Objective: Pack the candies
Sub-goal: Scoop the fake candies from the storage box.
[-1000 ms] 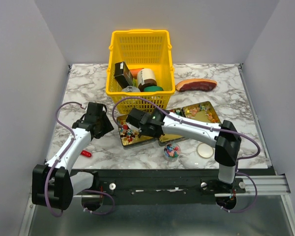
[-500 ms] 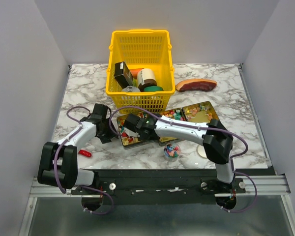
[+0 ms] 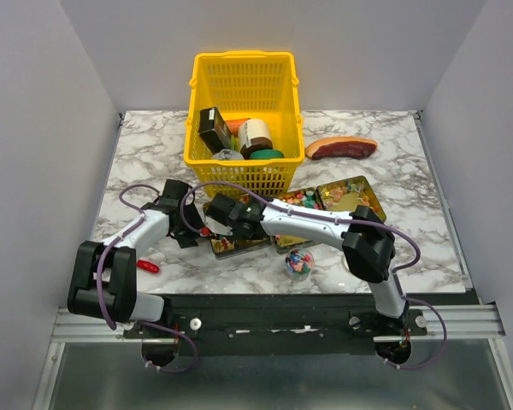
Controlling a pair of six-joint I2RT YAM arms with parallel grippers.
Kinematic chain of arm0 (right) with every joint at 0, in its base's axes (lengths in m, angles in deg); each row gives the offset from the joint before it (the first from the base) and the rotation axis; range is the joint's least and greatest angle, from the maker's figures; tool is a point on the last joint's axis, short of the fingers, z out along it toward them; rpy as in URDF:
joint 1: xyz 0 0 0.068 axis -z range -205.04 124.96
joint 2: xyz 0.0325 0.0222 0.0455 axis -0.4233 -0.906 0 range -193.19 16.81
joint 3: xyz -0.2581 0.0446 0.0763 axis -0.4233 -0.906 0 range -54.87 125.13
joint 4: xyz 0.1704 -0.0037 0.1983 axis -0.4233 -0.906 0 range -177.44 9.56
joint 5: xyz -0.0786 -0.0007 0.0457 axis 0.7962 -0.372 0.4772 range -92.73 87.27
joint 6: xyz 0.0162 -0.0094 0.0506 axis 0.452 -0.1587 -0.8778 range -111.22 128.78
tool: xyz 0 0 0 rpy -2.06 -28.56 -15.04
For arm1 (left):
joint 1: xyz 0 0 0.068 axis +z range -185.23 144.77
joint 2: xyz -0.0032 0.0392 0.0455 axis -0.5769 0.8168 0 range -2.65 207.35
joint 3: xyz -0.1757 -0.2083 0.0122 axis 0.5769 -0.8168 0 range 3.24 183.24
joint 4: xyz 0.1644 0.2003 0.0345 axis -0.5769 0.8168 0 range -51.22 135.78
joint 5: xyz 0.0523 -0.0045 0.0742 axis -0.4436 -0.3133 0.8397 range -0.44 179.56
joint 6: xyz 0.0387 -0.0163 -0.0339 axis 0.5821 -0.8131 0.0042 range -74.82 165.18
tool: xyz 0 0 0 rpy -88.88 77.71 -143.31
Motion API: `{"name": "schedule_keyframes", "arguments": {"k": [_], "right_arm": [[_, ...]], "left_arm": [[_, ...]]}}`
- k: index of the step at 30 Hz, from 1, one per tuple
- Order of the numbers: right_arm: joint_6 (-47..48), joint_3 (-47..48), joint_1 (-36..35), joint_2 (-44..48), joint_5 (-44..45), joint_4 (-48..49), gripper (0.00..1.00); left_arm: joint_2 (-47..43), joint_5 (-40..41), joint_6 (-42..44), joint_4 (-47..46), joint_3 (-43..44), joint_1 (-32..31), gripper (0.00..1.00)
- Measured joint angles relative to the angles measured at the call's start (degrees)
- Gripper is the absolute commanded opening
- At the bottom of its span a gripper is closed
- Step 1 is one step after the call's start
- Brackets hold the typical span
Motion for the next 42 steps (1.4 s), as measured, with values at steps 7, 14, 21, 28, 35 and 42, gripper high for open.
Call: {"name": "schedule_keyframes", "arguments": {"k": [7, 14, 21, 28, 35, 42], "right_arm": [[-2.1, 3.5, 0.0, -2.7, -3.2, 0.3, 0.01], [-8.3, 6.4, 0.0, -5.1, -5.8, -0.1, 0.01], [-14.2, 5.3, 0.0, -5.2, -4.2, 1.8, 0.01], [-19.0, 0.9, 0.0, -4.5, -2.8, 8.7, 0.01], [-22.2, 0.8, 0.2, -4.4, -3.1, 8.9, 0.01], [-25.4, 1.5, 2.0, -4.3, -7.4, 7.6, 0.01]], "left_arm": [[0.5, -0.7, -0.2, -0.4, 0.1, 0.3, 0.54], [0.6, -0.9, -0.4, -0.6, 0.1, 0.6, 0.54], [0.6, -0.9, -0.5, -0.6, 0.1, 0.7, 0.54], [0.0, -0.8, -0.5, -0.4, 0.1, 0.4, 0.55], [-0.5, -0.8, -0.7, -0.3, 0.1, 0.4, 0.56], [-0.5, -0.7, -0.9, -0.3, 0.1, 0.4, 0.56]]}}
